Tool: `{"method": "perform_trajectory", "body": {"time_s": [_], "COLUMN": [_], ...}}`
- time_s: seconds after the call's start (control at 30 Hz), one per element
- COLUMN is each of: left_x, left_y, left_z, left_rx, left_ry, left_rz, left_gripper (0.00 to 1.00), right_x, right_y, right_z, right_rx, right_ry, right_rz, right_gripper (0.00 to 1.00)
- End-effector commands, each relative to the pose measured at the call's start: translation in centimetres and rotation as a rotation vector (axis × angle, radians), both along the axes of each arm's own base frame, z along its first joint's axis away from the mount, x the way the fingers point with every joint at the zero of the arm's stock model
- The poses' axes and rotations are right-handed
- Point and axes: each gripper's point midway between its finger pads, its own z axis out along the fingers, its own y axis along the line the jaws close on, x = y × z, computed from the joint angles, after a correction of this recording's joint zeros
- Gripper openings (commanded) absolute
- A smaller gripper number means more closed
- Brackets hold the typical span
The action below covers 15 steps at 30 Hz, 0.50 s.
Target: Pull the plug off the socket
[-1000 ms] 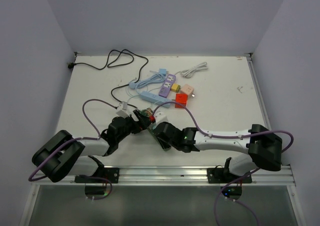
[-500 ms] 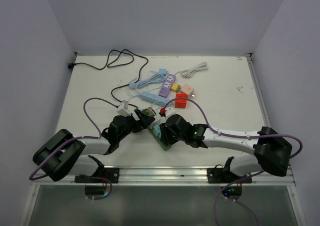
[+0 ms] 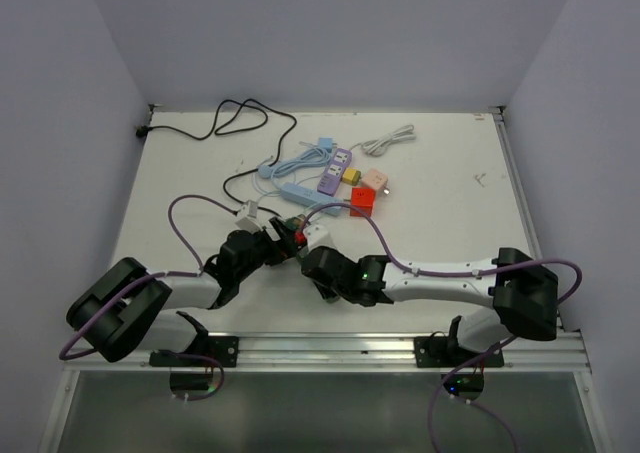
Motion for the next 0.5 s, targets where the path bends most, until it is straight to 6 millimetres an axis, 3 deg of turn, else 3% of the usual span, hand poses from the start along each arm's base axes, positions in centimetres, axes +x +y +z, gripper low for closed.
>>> {"method": "perform_trajectory", "body": {"time_s": [0.0, 0.1, 0.13, 0.2, 0.47], "left_x": [-6.1, -6.2, -6.2, -6.1, -6.2], "left_y": [7.0, 7.1, 7.1, 7.0, 7.0], "left_z": [-11.0, -11.0, -11.0, -10.9, -11.0], "left_rx": [0.426, 0.425, 0.425, 0.424, 0.425], "left_ry": [0.312, 0.312, 0.314, 0.309, 0.314], "left_rz": [0.0, 0.001, 0.0, 0.001, -0.001], "left_gripper": [0.91, 0.91, 0.91, 0.91, 0.91], "right_x": [1.1, 1.7, 1.7, 2.6, 2.3], "right_y": [3.9, 3.1, 2.3, 1.8, 2.2], "right_z": [6.3, 6.2, 5.1, 6.0, 5.5], "right_rx": [0.239, 0.342, 0.349, 0.427, 0.357], "right_ry": [-0.054, 0.026, 0.057, 0.065, 0.044], "right_rz": [0.002, -0.006, -0.013, -0.036, 0.004], "right_gripper": [0.24, 0.25, 0.25, 0.25, 0.26]}}
